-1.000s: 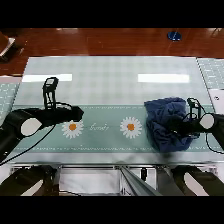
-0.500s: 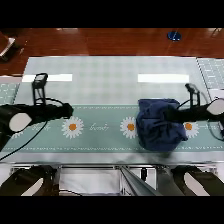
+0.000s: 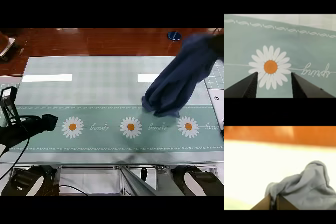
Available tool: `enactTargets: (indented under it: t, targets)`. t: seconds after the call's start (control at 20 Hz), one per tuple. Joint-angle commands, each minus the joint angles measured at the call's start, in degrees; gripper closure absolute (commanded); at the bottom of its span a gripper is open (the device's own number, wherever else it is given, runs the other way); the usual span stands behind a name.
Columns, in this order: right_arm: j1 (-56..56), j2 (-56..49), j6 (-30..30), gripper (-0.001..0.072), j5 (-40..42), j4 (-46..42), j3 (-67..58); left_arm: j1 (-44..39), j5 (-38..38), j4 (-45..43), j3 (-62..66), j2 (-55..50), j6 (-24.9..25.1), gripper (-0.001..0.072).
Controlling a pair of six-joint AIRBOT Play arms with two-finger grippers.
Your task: Fold the shirts.
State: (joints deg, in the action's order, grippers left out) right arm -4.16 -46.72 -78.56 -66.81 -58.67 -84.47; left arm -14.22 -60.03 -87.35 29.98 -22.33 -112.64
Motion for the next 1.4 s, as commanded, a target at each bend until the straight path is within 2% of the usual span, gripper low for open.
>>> enactTargets:
  t: [0.0,0.25,0.3,0.5,0.6,0.7,0.8,0.95,1.1,1.15,1.2,1.25,1.35]
  targets:
    - [0.0,-0.2,1.4,0.0685,-0.7,4.6,-14.0,0.2,2.2,0.4,-3.8,2.2,-4.3,0.02]
    - [0.4,-2.3,4.9,0.0685,-4.4,22.0,-17.6,0.2,8.4,0.4,-4.3,1.5,-5.8,0.02]
    - [2.3,-3.0,5.3,0.0685,-4.9,22.1,-17.6,0.3,8.9,0.4,-4.3,1.4,-6.2,0.02]
    - [18.3,-8.5,1.8,0.0685,-11.2,9.6,-16.5,0.3,9.1,0.4,-4.3,1.0,-6.2,0.02]
    - [28.4,-11.3,0.5,0.0685,-10.7,3.5,-11.3,0.3,9.1,0.4,-4.3,1.0,-6.2,0.0199]
    - [36.6,-14.5,-1.2,0.0685,-7.4,-2.0,-2.8,0.2,9.0,0.4,-4.3,1.0,-6.2,0.02]
    - [41.7,-18.6,-2.9,0.0685,-0.6,-2.6,7.0,0.2,9.0,0.4,-4.3,1.0,-6.2,0.02]
    - [45.5,-26.6,-3.3,0.0684,7.4,2.1,14.9,0.2,9.0,1.3,-4.3,1.0,-6.2,0.02]
    - [47.1,-33.7,-3.0,0.0681,10.1,7.5,15.5,0.2,9.0,1.5,-4.3,1.0,-6.2,0.0199]
    - [47.1,-34.7,-3.1,0.0586,10.1,8.8,15.5,0.2,9.0,1.5,-4.3,1.0,-6.2,0.02]
    - [46.1,-34.7,-3.1,0.0331,9.0,8.8,15.5,0.2,9.0,1.5,-4.3,1.0,-6.1,0.0199]
    - [43.7,-34.1,-2.7,0.0305,5.9,7.9,15.0,0.2,9.0,1.4,-4.3,1.0,-6.1,0.0199]
    - [35.6,-30.3,-2.7,0.0305,-0.6,3.7,14.3,0.2,8.2,2.3,-4.3,1.0,-6.1,0.02]
